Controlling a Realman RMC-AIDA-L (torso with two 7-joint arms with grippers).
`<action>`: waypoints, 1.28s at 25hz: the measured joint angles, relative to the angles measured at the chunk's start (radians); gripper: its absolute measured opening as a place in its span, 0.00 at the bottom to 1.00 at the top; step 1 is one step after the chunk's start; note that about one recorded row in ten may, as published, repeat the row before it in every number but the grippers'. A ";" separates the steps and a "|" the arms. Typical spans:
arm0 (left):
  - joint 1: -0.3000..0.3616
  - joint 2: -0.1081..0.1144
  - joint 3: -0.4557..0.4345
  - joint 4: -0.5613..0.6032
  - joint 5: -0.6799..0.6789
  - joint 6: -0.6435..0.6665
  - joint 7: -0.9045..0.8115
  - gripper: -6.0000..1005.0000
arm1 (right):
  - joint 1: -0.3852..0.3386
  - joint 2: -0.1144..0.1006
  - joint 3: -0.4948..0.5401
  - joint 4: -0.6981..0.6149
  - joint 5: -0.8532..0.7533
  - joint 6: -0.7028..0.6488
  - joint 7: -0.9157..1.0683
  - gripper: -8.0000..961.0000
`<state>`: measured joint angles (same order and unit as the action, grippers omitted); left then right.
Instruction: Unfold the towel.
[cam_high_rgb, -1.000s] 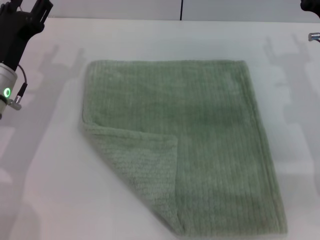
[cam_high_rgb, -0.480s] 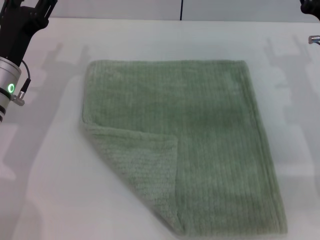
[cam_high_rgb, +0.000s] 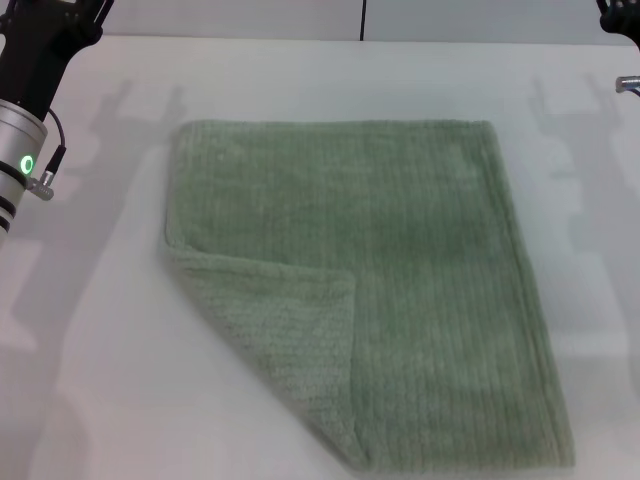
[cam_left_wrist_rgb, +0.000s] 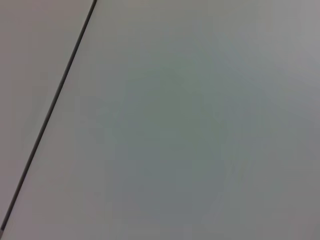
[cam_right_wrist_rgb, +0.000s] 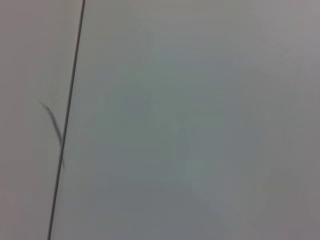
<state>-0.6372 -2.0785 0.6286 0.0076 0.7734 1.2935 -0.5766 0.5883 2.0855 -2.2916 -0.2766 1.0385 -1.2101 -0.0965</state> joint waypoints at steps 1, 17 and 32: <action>-0.002 0.000 0.000 0.001 0.000 -0.001 0.000 0.77 | 0.000 0.000 0.000 0.000 0.000 0.000 0.000 0.74; -0.007 0.000 -0.001 0.003 0.000 -0.002 0.011 0.77 | -0.003 0.001 0.000 -0.019 0.000 0.049 0.000 0.74; -0.005 0.001 -0.001 0.005 0.000 0.004 0.011 0.77 | 0.004 -0.007 0.003 -0.124 -0.057 0.321 -0.005 0.33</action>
<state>-0.6420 -2.0773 0.6273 0.0130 0.7731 1.2977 -0.5659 0.5924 2.0787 -2.2883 -0.4010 0.9813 -0.8890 -0.1014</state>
